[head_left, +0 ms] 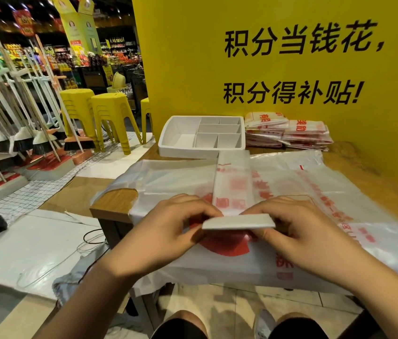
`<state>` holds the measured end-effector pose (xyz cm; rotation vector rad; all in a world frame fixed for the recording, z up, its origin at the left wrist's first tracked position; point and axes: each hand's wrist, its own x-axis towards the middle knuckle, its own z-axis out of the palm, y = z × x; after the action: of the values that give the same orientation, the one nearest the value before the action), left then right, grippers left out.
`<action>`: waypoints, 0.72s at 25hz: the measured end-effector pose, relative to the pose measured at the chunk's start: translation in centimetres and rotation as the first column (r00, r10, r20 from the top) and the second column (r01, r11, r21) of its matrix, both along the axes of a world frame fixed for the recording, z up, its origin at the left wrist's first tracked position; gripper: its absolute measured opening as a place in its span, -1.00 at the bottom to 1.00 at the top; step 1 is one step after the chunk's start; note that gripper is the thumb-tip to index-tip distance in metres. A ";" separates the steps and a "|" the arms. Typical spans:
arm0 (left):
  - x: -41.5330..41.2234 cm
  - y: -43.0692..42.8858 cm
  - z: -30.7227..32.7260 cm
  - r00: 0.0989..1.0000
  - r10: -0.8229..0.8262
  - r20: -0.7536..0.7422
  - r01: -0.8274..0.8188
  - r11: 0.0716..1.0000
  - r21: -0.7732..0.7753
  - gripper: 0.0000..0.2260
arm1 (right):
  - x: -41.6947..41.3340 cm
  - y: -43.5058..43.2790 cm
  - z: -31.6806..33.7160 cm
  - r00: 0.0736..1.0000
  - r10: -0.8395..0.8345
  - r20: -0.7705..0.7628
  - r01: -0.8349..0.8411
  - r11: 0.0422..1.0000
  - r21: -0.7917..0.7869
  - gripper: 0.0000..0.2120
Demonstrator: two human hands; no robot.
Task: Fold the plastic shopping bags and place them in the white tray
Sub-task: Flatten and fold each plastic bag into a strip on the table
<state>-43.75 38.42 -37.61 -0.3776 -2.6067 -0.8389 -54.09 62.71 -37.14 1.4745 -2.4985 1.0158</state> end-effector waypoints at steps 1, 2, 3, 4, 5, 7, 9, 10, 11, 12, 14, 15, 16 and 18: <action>-0.1 0.1 -0.2 1.000 0.003 0.014 -0.003 0.999 0.043 -0.80 | 0.0 -0.1 -0.1 1.000 -0.012 0.019 0.012 1.000 -0.021 -0.83; -0.2 0.2 -0.2 0.999 0.023 0.031 -0.025 0.997 0.073 -0.82 | 0.0 -0.2 -0.1 0.999 -0.024 0.044 0.026 0.999 -0.035 -0.84; -0.4 0.4 -0.3 0.998 0.049 0.047 -0.053 0.995 0.088 -0.83 | 0.0 -0.4 -0.2 0.997 -0.044 0.067 0.047 0.998 -0.035 -0.84; -0.6 0.6 -0.3 0.995 0.085 0.051 -0.089 0.992 0.085 -0.78 | -0.1 -0.5 -0.3 0.994 -0.076 0.074 0.078 0.996 -0.030 -0.82; -0.9 1.0 -0.4 0.992 0.116 0.047 -0.119 0.989 0.085 -0.73 | -0.1 -0.8 -0.3 0.990 -0.121 0.073 0.124 0.992 -0.026 -0.79; -1.4 1.8 -0.5 0.983 0.180 0.040 -0.183 0.975 0.126 -0.76 | -0.1 -1.4 -0.3 0.972 -0.220 0.084 0.225 0.973 -0.045 -0.80; -2.1 2.6 -0.6 0.969 0.241 0.061 -0.249 0.941 0.229 -0.89 | 0.3 -2.1 -0.3 0.948 -0.296 0.114 0.305 0.950 -0.068 -0.66; -2.4 2.9 -0.7 0.960 0.271 0.073 -0.281 0.926 0.253 -0.81 | 0.5 -2.4 -0.4 0.942 -0.318 0.103 0.326 0.943 -0.072 -0.59; -2.6 3.1 -0.8 0.952 0.295 0.076 -0.305 0.919 0.250 -0.70 | 0.8 -2.8 -0.4 0.939 -0.337 0.066 0.341 0.938 -0.065 -0.56; -2.8 3.3 -0.9 0.945 0.319 0.066 -0.326 0.920 0.217 -0.63 | 1.1 -3.1 -0.4 0.934 -0.358 0.017 0.358 0.933 -0.046 -0.56; -3.0 3.7 -0.8 0.936 0.350 0.033 -0.351 0.929 0.115 -0.58 | 1.7 -3.6 0.0 0.894 -0.430 -0.125 0.440 0.896 0.058 -0.49; -3.1 3.8 -0.7 0.933 0.359 0.023 -0.360 0.931 0.065 -0.58 | 2.0 -3.9 0.3 0.866 -0.459 -0.198 0.488 0.863 0.132 -0.43; -3.1 3.8 -0.6 0.929 0.369 0.013 -0.370 0.929 0.023 -0.58 | 2.3 -4.1 0.6 0.838 -0.482 -0.256 0.532 0.827 0.184 -0.43; -3.3 3.9 -0.3 0.910 0.415 -0.006 -0.415 0.909 -0.039 -0.62 | 2.7 -4.5 1.1 0.812 -0.479 -0.335 0.566 0.788 0.245 -0.55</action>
<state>-47.03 42.37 -37.95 0.1701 -2.5677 -0.6377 -51.41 58.25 -36.03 0.7790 -2.7218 0.2907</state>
